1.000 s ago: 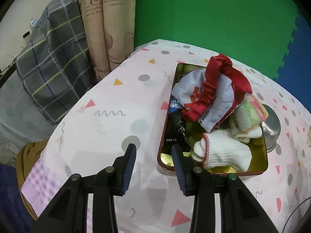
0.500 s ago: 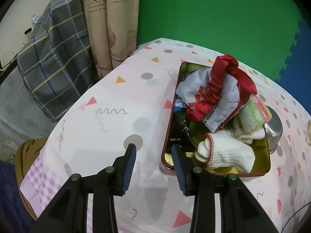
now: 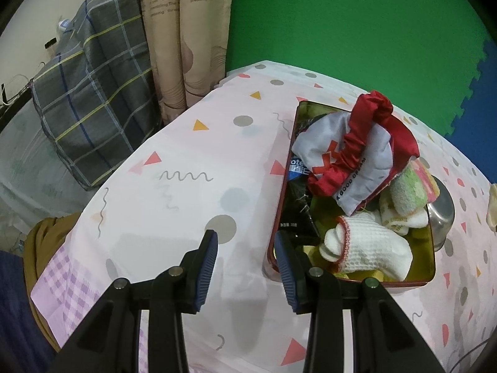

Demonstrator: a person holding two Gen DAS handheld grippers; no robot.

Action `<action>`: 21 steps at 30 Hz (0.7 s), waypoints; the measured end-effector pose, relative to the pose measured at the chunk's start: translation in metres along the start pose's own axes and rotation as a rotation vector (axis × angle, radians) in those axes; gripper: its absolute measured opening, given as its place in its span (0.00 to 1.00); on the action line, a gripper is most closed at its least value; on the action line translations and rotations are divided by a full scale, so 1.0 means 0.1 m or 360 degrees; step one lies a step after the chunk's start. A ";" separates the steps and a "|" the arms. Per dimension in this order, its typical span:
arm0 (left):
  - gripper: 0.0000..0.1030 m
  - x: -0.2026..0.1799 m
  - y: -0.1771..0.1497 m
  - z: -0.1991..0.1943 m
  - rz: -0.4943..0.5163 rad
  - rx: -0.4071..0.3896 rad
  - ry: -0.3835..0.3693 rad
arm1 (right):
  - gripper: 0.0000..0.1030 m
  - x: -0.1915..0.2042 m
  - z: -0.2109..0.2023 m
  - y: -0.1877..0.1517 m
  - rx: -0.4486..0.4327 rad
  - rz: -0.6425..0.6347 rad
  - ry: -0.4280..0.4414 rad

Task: Organize soft objects
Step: 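Lift the cream scrunchie with the right tool toward the tin tray, then lower the cream scrunchie into the tray and open the right tool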

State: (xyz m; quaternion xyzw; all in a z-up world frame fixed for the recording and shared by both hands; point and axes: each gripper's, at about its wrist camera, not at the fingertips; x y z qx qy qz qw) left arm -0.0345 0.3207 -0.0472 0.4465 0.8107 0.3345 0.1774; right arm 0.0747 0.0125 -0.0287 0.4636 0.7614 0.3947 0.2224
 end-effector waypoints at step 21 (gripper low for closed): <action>0.38 0.07 0.02 -0.02 -0.0056 -0.0004 0.0012 | 0.21 0.79 0.08 0.15 -0.0024 -0.0119 0.0245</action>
Point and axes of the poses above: each gripper's, at about its wrist camera, not at the fingertips, and z roughly the way its jaws point, x to its left, y to its top, and after that the axes turned 9 degrees about -x, right-handed
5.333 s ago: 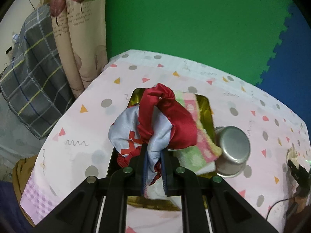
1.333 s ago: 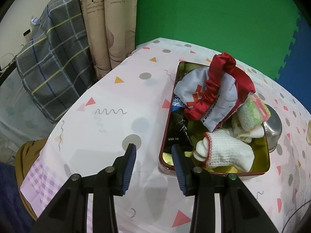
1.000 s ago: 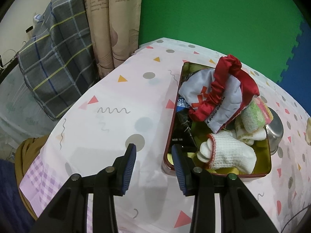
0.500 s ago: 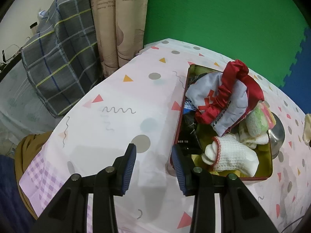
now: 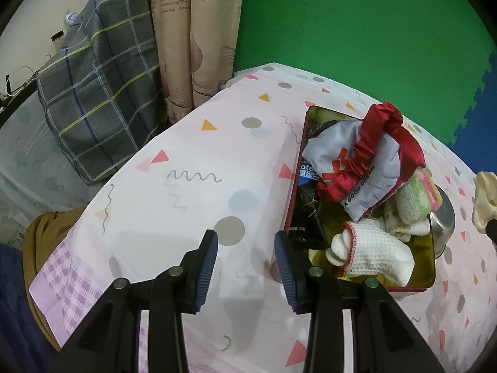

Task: Organize soft objects
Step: 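Lower the cream scrunchie into the tray and open the right tool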

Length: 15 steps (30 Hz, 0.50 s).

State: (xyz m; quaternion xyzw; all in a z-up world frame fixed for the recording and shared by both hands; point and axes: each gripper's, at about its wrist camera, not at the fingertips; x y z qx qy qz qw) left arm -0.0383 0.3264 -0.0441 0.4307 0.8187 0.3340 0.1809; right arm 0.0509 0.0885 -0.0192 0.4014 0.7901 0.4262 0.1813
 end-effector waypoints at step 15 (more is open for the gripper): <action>0.38 0.02 -0.01 0.01 -0.0009 0.0012 0.0002 | 0.21 0.35 0.20 0.04 0.0032 -0.0042 0.0130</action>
Point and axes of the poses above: each gripper's, at about its wrist camera, not at the fingertips, and z roughly the way its jaws point, x to its left, y to its top, and after that the axes turned 9 degrees about -x, right-handed
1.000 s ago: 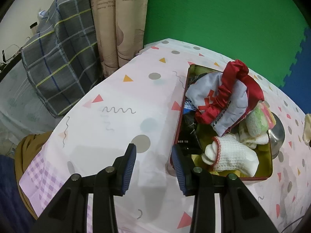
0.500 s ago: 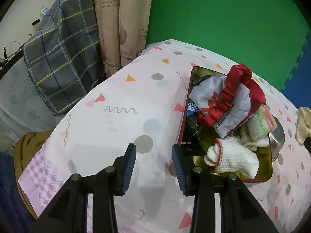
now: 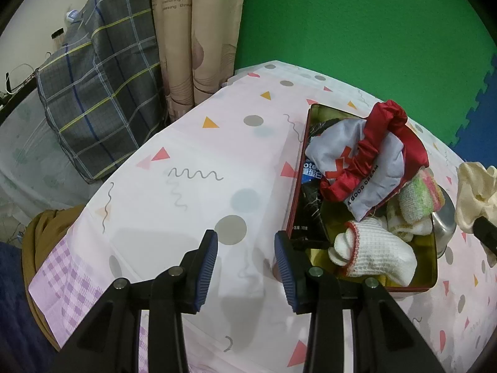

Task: Organize soft objects
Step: 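Lower the cream scrunchie into the tray and open the right tool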

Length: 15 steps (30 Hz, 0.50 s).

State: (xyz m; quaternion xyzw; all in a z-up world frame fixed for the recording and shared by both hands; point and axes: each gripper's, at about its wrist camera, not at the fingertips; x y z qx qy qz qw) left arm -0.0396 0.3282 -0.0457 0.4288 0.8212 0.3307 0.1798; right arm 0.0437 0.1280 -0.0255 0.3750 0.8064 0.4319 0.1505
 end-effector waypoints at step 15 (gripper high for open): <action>0.38 0.06 -0.01 0.04 -0.0033 0.0018 0.0011 | 0.22 0.22 0.23 0.03 0.0030 0.0002 0.0101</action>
Point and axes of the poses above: each gripper's, at about its wrist camera, not at the fingertips, and z roughly the way its jaws point, x to its left, y to its top, and after that the axes turned 9 degrees about -x, right-handed
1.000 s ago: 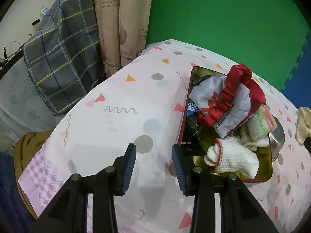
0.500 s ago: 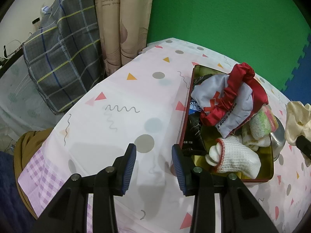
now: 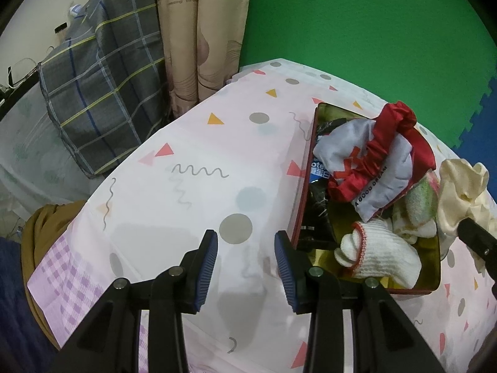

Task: Organize soft objects
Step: 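Lower the cream scrunchie into the tray and open the right tool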

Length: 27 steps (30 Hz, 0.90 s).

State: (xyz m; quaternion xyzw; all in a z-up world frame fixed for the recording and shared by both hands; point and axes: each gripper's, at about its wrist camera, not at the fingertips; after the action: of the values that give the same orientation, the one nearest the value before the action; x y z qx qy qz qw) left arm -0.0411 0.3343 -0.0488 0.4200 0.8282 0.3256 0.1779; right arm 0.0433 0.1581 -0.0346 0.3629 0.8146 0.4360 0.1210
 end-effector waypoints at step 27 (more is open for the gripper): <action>0.38 -0.09 0.00 -0.08 0.0071 -0.0079 0.0002 | 0.22 0.13 0.70 0.11 0.0067 -0.0007 -0.0030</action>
State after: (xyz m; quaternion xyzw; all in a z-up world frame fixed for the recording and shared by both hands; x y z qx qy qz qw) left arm -0.0409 0.3239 -0.0429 0.4336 0.8105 0.3502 0.1803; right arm 0.0748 0.2146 -0.0657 0.3675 0.8232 0.4151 0.1220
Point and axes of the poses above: each gripper's, at about its wrist camera, not at the fingertips, and z roughly the way its jaws point, x to its left, y to its top, and after that the axes turned 9 degrees about -x, right-handed
